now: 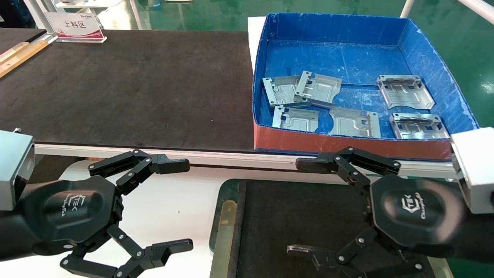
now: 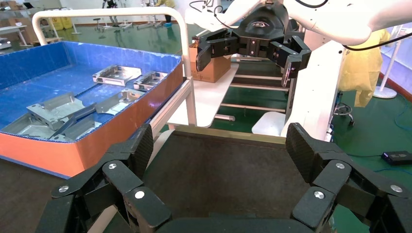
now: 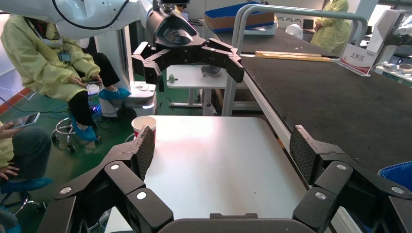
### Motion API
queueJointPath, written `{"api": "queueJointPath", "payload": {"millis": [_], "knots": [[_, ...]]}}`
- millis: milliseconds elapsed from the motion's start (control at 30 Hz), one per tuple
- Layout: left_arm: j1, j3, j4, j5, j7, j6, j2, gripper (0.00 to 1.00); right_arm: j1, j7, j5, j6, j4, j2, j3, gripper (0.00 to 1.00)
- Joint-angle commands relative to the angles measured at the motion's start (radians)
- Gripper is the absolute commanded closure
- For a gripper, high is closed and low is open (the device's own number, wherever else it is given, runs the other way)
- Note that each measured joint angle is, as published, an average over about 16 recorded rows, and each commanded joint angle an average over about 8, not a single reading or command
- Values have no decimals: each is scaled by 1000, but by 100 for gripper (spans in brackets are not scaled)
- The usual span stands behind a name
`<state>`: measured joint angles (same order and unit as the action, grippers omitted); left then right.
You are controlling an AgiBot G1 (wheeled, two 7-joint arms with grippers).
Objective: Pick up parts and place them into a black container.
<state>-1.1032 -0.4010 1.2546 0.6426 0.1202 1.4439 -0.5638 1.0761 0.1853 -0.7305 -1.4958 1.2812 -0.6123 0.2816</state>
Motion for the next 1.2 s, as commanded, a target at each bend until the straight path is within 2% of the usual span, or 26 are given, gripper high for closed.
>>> {"api": "queueJointPath", "payload": {"millis": [33, 367, 633, 1200], "knots": [[0, 0, 0, 0, 0, 0, 0, 0, 0, 0, 0, 0, 0, 0, 0, 0], [0, 0, 0, 0, 0, 0, 0, 0, 0, 0, 0, 0, 0, 0, 0, 0], [0, 0, 0, 0, 0, 0, 0, 100, 0, 0, 0, 0, 0, 0, 0, 0], [0, 0, 0, 0, 0, 0, 0, 100, 0, 0, 0, 0, 0, 0, 0, 0]]}}
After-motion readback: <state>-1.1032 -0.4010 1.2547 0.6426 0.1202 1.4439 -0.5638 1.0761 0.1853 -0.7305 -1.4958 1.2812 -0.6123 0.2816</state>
